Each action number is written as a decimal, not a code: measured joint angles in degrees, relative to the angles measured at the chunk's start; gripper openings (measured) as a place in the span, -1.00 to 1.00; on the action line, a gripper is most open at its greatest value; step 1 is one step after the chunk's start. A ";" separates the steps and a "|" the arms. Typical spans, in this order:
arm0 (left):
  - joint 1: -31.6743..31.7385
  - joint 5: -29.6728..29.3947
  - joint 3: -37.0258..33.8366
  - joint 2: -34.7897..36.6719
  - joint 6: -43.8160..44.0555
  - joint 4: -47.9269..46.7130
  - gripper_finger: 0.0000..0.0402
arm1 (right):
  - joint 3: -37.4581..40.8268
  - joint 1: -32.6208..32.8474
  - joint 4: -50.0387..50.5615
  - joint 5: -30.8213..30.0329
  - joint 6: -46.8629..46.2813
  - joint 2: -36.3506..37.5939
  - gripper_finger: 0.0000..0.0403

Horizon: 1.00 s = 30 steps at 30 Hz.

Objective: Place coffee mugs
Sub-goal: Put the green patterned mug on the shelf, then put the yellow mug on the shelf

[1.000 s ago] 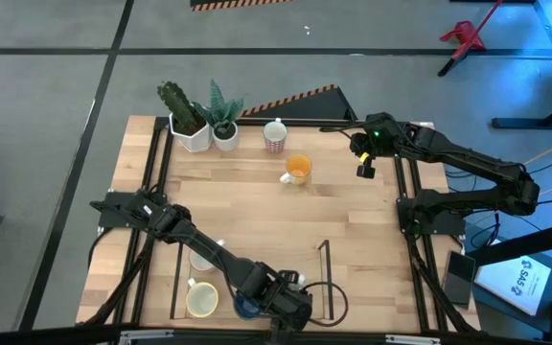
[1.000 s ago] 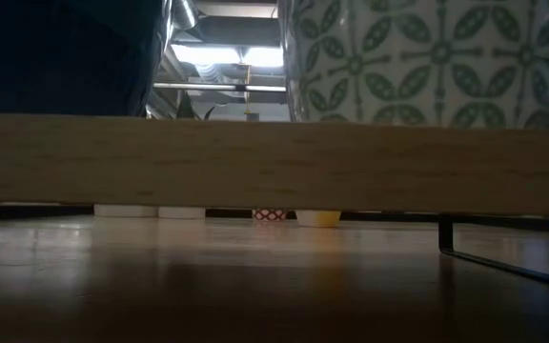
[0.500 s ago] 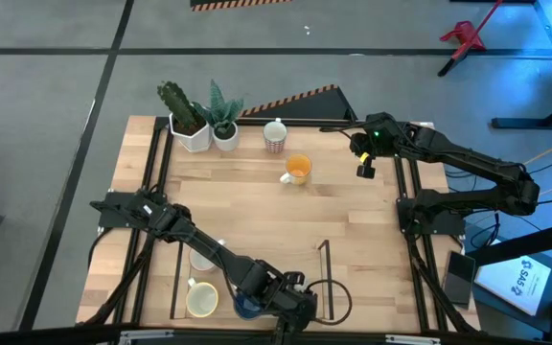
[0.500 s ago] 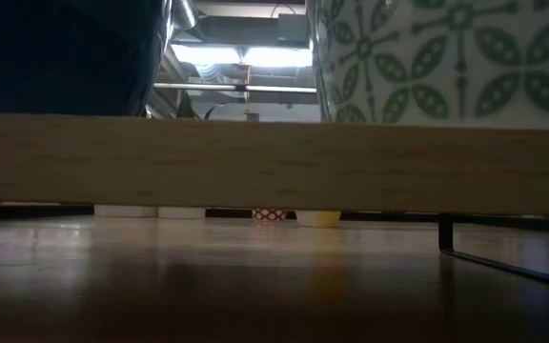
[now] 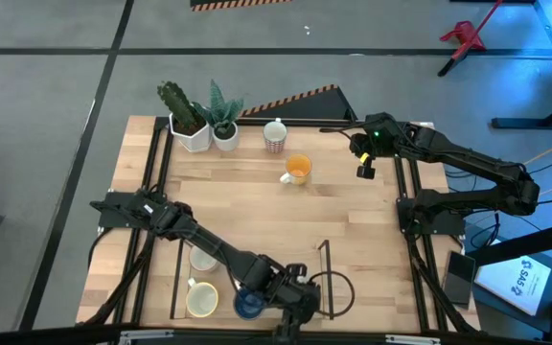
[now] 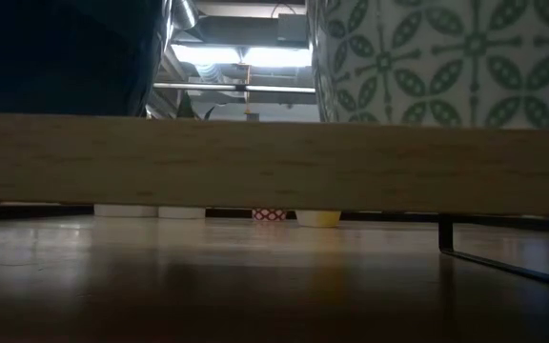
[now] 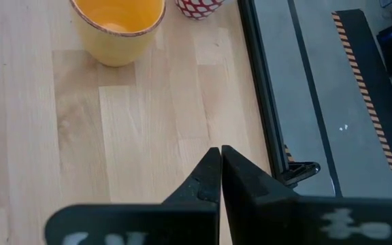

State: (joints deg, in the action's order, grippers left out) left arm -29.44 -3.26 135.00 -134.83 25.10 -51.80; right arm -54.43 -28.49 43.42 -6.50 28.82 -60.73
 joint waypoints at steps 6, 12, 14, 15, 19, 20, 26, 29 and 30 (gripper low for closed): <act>0.91 1.82 0.00 0.01 0.90 0.10 -0.36 | 0.00 -0.01 0.00 -0.02 1.10 0.00 -1.00; 0.90 8.43 -0.04 1.96 5.41 2.91 -0.36 | -0.02 0.00 -0.02 -0.02 1.68 0.00 -1.00; 0.77 7.45 -0.04 3.45 5.20 3.03 -0.36 | -0.02 -0.02 -0.11 -0.04 1.77 0.02 -1.00; 0.79 6.18 -0.04 4.21 4.60 2.98 -0.36 | -0.02 0.00 -0.13 -0.04 1.92 0.00 -1.00; 1.74 0.42 -0.04 6.96 3.06 1.15 -0.36 | -0.02 -0.01 -0.36 0.95 1.86 0.01 -1.00; 2.02 -1.90 -0.04 8.09 3.13 -0.32 -0.36 | -0.02 -0.01 -0.43 1.97 1.80 0.01 -1.00; 3.53 -17.74 0.04 13.98 3.01 -15.81 -0.36 | -0.02 1.35 -0.74 16.14 2.77 0.00 -1.00; 4.36 -20.35 -0.04 16.51 2.09 -20.23 -0.36 | -0.02 4.54 -2.92 26.33 2.82 0.02 -1.00; 4.63 -20.77 -0.04 17.50 1.70 -20.66 -0.36 | -0.02 6.22 -4.29 28.63 1.21 0.02 -1.00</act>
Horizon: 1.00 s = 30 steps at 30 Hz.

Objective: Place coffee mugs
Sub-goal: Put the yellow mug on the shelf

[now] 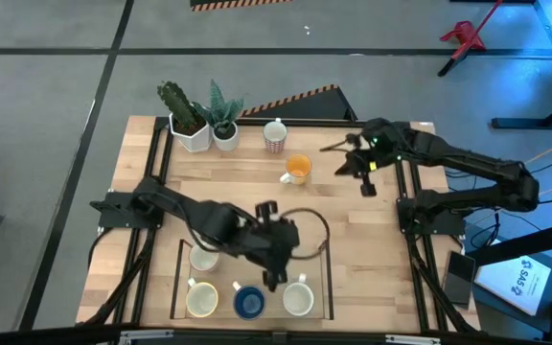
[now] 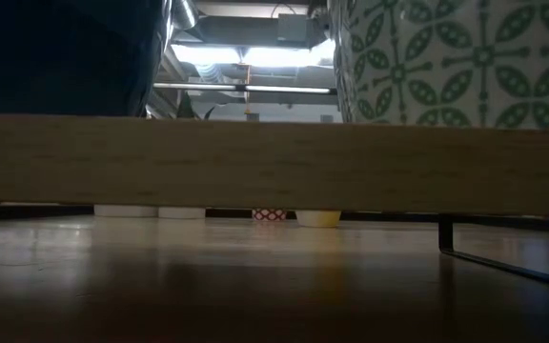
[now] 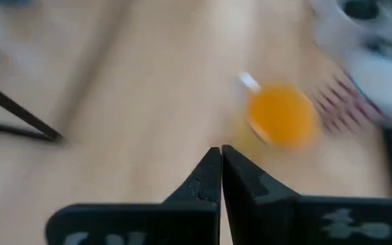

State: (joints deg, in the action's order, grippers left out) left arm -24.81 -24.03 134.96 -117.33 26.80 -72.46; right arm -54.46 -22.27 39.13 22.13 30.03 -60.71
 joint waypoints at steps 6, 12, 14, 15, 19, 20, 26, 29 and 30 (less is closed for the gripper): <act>2.60 -1.32 -0.02 4.91 -4.95 -2.98 -0.36 | -0.29 14.57 -7.49 -6.52 -5.79 -0.61 -1.00; 13.89 2.12 0.09 9.60 -18.18 -4.98 -0.36 | -3.67 18.89 -5.47 -32.20 -8.39 -0.57 -1.00; 18.64 7.35 0.00 9.59 -25.05 -4.38 -0.36 | -5.07 18.86 -4.31 -35.45 -9.21 -0.53 -1.00; 21.16 10.79 0.00 9.48 -27.97 -3.70 -0.36 | -5.41 18.71 -4.19 -36.30 -9.30 -0.52 -1.00; 30.52 22.67 -0.95 6.86 -36.63 -1.70 -0.36 | -6.07 18.11 -2.49 -36.45 -10.86 -0.55 -1.00; 32.24 25.31 -1.95 5.94 -38.00 -1.21 -0.36 | -6.12 18.11 -1.94 -36.49 -11.82 -0.53 -1.00; 36.69 33.28 -10.01 2.27 -45.82 4.85 -0.36 | -6.12 18.13 3.42 -37.55 -15.56 -0.57 -1.00; 37.26 33.11 -15.45 1.39 -47.48 10.73 -0.36 | -6.10 18.13 4.84 -37.56 -16.10 -0.57 -1.00; 37.49 32.88 -17.28 1.42 -47.75 12.78 -0.36 | -6.10 18.13 5.47 -37.57 -15.99 -0.57 -1.00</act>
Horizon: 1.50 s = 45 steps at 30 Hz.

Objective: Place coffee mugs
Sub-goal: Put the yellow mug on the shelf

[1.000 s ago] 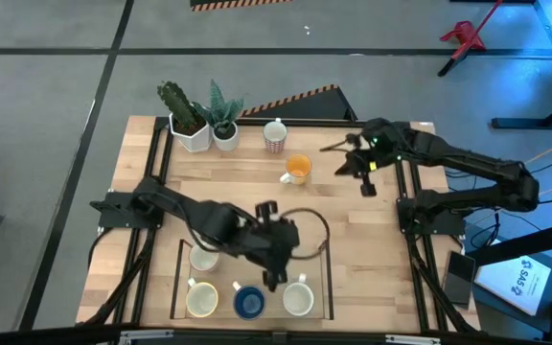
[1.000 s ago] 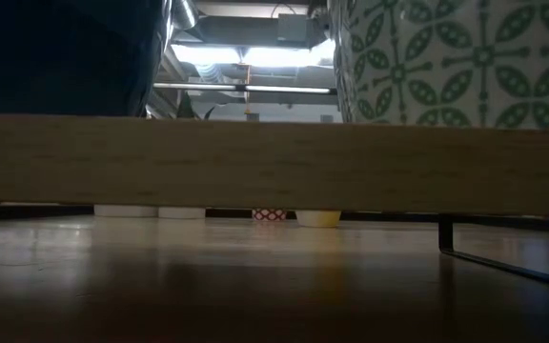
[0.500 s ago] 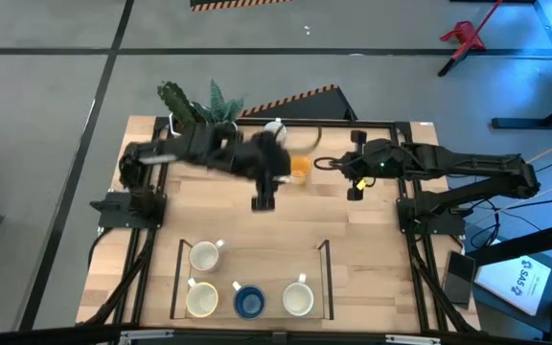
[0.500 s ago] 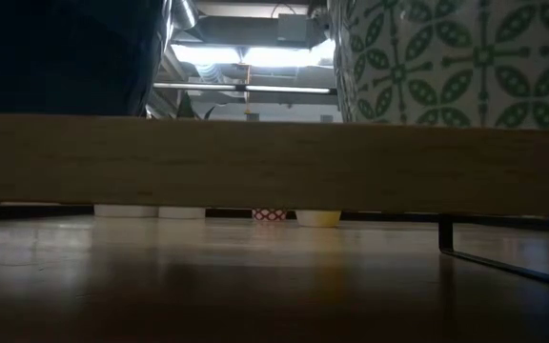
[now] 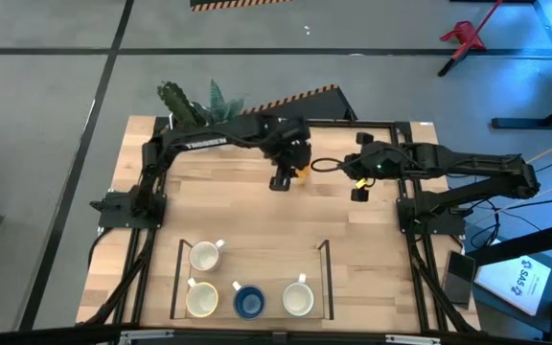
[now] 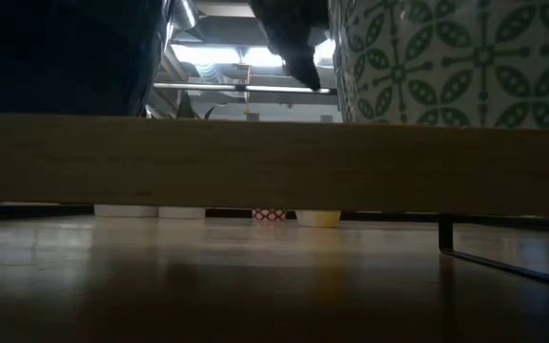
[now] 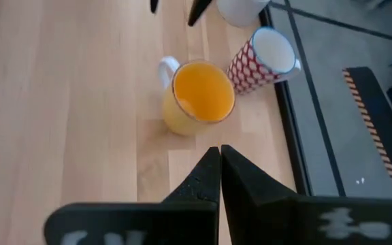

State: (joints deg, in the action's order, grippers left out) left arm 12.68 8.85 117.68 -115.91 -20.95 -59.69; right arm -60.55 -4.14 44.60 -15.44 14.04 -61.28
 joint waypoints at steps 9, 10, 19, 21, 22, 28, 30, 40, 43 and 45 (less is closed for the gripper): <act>1.78 -0.94 -13.61 0.06 -0.18 11.57 -0.36 | 0.00 -0.02 0.74 0.00 1.63 0.00 -1.00; 1.74 -0.99 -14.69 0.06 -0.20 12.30 -0.36 | 0.00 -0.02 0.72 -0.04 2.01 0.00 -1.00; 0.56 -7.60 -21.18 0.08 -0.22 19.86 -0.37 | 0.02 -0.02 0.72 -0.02 2.78 0.00 -1.00; 0.54 -7.85 -21.90 0.08 -0.25 20.90 -0.36 | 0.02 -0.01 0.74 0.00 2.78 0.00 -1.00; 0.54 -7.79 -22.25 0.08 -0.26 21.61 -0.36 | 0.04 0.00 0.74 0.00 2.78 0.00 -1.00; 0.54 -6.63 -23.65 0.08 -1.62 22.48 -0.38 | 0.07 -0.01 0.76 0.00 2.78 0.00 -1.00; 0.54 -7.62 -23.75 0.08 -1.71 22.50 -0.43 | 0.07 -0.01 0.76 0.00 2.78 0.00 -1.00; 0.57 -7.73 -23.66 -1.23 -2.17 23.57 -0.95 | 0.07 -0.02 0.79 0.04 2.76 0.00 -1.00; -0.36 -8.30 -23.55 -1.52 -2.11 23.87 -0.96 | 0.07 -0.01 1.09 0.38 2.74 0.00 -1.00; -1.18 -9.17 -22.78 -1.62 -1.55 22.59 -0.97 | 0.09 0.00 1.07 1.20 2.71 0.00 -1.00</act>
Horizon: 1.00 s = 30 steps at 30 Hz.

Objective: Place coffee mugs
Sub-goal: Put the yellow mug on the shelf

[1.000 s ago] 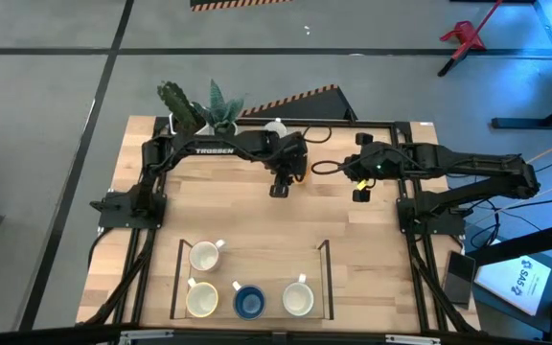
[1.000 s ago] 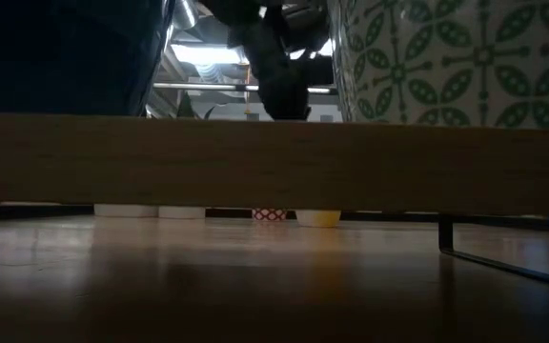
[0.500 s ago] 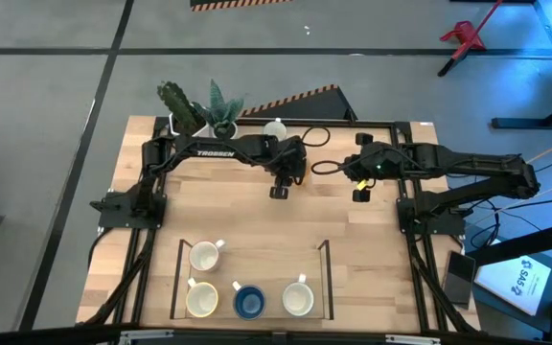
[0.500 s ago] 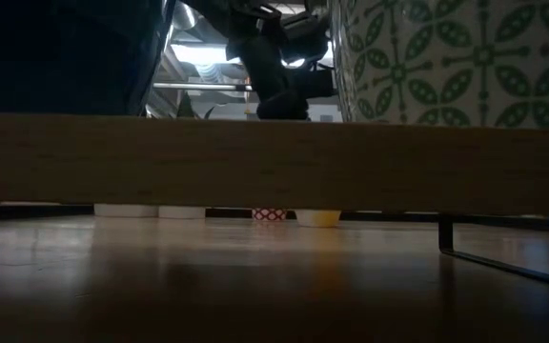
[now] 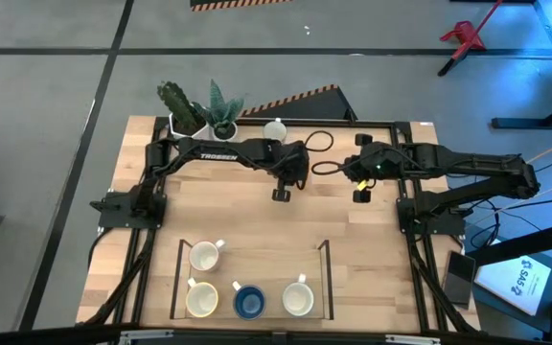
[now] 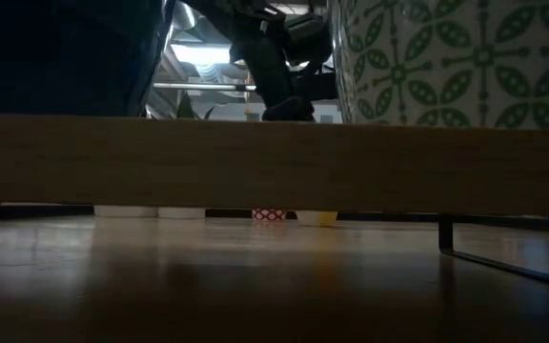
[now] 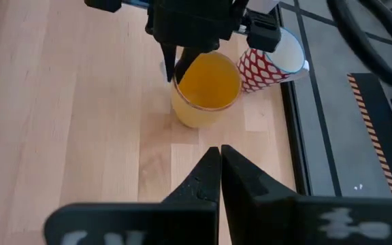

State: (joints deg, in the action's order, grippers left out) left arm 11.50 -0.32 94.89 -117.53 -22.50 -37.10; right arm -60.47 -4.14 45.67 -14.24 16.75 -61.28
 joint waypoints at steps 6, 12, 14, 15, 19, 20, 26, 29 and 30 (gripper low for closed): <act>-3.10 -0.32 6.64 1.44 1.19 -12.40 -0.97 | 0.00 -0.02 -0.15 0.26 -0.32 0.02 -1.00; -8.02 0.81 12.03 6.83 7.60 -22.68 -0.97 | 0.02 0.00 -0.64 0.24 -0.43 0.01 -1.00; -10.87 0.28 12.72 10.02 10.43 -24.69 -0.97 | 0.02 0.00 -0.62 -0.14 -0.44 0.02 -1.00; -12.48 -0.15 12.81 12.34 12.16 -24.93 -0.97 | 0.02 0.00 -0.83 -0.41 -0.45 0.02 -1.00; -19.84 -6.29 12.07 20.12 19.32 -25.54 -0.97 | 0.02 0.00 -1.38 -1.20 -0.45 0.00 -1.00; -21.79 -8.63 11.71 21.04 21.31 -26.60 -0.97 | 0.02 0.00 -1.50 -1.24 -0.45 0.00 -1.00; -32.77 -14.47 7.68 20.94 34.52 -30.52 -0.97 | 0.02 0.00 -2.16 -1.22 -0.43 0.00 -1.00; -35.48 -14.53 4.66 19.89 40.45 -27.19 -0.97 | 0.02 0.00 -2.16 -1.21 -0.45 0.00 -1.00; -35.72 -14.89 3.81 19.77 41.95 -25.70 -0.97 | 0.02 0.00 -2.16 -1.22 -0.51 0.01 -1.00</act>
State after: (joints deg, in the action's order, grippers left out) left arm -24.22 -15.21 98.70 -97.76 19.46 -62.79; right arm -60.45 -4.14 43.51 -15.46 16.24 -61.27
